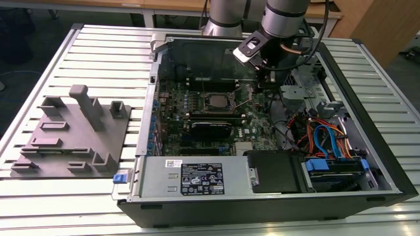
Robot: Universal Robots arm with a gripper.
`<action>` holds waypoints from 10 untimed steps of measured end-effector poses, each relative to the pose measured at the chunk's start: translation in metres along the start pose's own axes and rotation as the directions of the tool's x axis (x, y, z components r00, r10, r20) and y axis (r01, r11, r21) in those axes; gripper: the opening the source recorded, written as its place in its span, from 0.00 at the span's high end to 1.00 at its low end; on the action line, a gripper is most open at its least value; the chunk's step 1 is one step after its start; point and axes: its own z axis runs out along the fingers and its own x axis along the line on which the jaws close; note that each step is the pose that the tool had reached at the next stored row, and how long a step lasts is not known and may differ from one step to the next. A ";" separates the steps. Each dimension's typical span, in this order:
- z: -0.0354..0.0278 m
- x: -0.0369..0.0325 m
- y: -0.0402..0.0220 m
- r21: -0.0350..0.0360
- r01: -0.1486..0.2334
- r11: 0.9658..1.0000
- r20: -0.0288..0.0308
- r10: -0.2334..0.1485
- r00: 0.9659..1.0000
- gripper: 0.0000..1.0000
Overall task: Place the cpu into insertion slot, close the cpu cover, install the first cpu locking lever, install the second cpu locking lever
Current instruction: 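Close the cpu cover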
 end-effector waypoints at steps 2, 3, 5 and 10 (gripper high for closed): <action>0.0018 0.0000 0.0001 0.000 0.000 1.000 0.000 0.000 1.000 0.90; 0.0026 0.0000 0.0001 0.000 -0.001 1.000 0.000 0.001 1.000 0.90; 0.0035 0.0001 -0.0001 0.000 -0.002 1.000 0.000 0.002 1.000 0.90; 0.0047 0.0006 -0.0055 0.000 -0.006 1.000 0.000 0.006 1.000 0.90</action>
